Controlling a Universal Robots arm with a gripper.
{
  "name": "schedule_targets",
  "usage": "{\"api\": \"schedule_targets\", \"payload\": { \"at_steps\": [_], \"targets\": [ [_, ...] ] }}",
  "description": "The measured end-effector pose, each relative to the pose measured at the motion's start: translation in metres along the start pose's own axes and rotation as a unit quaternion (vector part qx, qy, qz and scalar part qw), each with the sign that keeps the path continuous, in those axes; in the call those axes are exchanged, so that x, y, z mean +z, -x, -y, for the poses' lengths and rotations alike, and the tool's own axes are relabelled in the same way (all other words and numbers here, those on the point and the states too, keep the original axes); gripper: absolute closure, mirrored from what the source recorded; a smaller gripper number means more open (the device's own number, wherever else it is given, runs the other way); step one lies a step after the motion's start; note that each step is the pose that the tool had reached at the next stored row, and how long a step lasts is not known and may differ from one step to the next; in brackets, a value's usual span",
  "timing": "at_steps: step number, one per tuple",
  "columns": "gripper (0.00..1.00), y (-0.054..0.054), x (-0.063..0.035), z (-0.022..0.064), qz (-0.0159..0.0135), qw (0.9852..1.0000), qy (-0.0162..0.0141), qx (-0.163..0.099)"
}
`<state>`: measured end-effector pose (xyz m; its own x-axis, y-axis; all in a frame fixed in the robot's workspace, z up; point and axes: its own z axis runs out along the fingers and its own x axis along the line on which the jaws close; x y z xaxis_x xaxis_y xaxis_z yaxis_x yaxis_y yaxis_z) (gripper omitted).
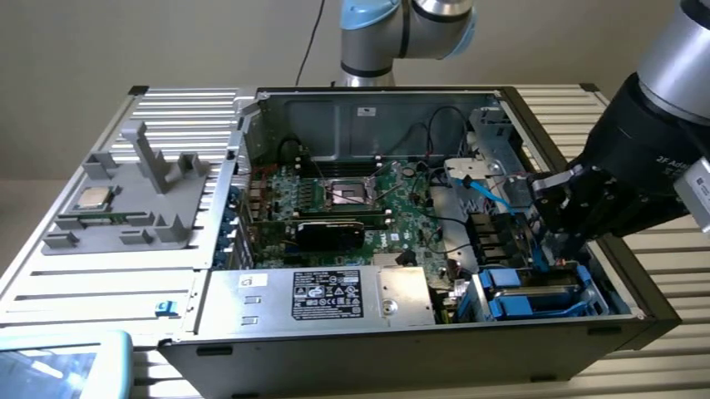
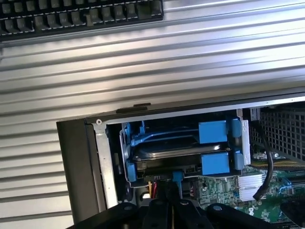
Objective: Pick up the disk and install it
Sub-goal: 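Insert the second disk wire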
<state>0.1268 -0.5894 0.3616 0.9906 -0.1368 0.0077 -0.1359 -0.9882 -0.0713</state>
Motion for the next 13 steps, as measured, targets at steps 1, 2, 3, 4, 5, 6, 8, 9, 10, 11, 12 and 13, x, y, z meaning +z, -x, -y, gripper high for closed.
{"api": "schedule_targets", "payload": {
  "at_steps": [1, 2, 3, 4, 5, 6, 8, 9, 10, 11, 12, 13],
  "targets": [
    [0.89, 0.0, -0.0037, 0.0027, -0.0003, 1.0, 0.0022, 0.0],
    [0.89, 0.001, -0.0071, 0.0056, -0.0005, 1.0, 0.004, 0.0],
    [0.89, 0.001, -0.0107, 0.0089, -0.0008, 1.0, 0.0058, 0.0],
    [0.89, 0.001, -0.0144, 0.0123, -0.001, 1.0, 0.0075, 0.0],
    [0.89, 0.002, -0.0177, 0.0152, -0.0012, 1.0, 0.0086, 0.0],
    [0.89, 0.002, -0.0211, 0.0182, -0.0013, 1.0, 0.0098, 0.0],
    [0.89, 0.003, -0.0247, 0.0241, -0.0017, 0.9999, 0.0122, 0.0],
    [0.89, 0.003, -0.025, 0.0271, -0.0018, 0.9999, 0.0133, 0.0],
    [0.89, 0.004, -0.0251, 0.0289, -0.002, 0.9999, 0.0138, 0.0],
    [0.89, 0.004, -0.0248, 0.0307, -0.002, 0.9999, 0.0137, 0.0],
    [0.89, 0.004, -0.0247, 0.0335, -0.002, 0.9999, 0.0142, 0.0],
    [0.89, 0.004, -0.0247, 0.0351, -0.0021, 0.9999, 0.0146, 0.0]
  ]
}}
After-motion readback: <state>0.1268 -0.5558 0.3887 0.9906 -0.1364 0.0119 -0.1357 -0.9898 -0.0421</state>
